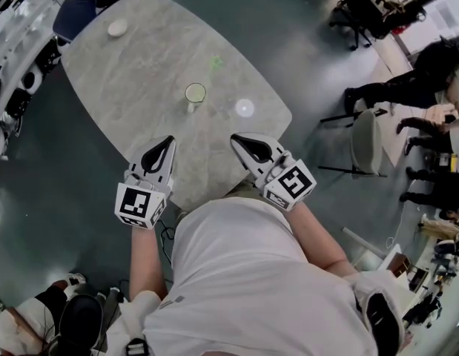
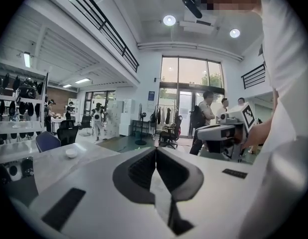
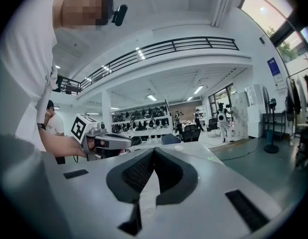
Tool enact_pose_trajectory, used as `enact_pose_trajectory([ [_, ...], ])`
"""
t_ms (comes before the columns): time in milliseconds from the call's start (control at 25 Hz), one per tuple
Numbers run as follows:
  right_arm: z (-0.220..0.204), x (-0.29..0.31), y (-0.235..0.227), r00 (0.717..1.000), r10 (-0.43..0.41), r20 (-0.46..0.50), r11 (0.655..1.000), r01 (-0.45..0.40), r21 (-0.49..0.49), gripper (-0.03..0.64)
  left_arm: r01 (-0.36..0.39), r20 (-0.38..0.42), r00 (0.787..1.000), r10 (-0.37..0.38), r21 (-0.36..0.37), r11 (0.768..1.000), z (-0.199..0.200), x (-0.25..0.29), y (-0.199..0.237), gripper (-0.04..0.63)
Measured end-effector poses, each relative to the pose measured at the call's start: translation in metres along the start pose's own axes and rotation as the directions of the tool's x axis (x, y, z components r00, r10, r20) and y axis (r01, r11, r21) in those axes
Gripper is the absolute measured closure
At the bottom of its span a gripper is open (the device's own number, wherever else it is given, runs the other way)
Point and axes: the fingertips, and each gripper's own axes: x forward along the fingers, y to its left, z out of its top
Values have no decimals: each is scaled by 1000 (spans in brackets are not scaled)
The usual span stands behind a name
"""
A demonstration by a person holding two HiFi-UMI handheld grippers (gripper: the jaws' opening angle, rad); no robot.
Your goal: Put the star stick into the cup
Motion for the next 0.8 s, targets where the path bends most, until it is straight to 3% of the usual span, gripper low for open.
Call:
enact_pose_trajectory([
  [240,-1,-2,7,1000,5,7,1000,-5,3,606,19,-1,1000,-19,30,999,3,0,-9,594],
  [800,-10,0,11,999,28,23,998,-29,63,606,14,-22,1000,-13,16,1000,-4,-7,-13,594],
])
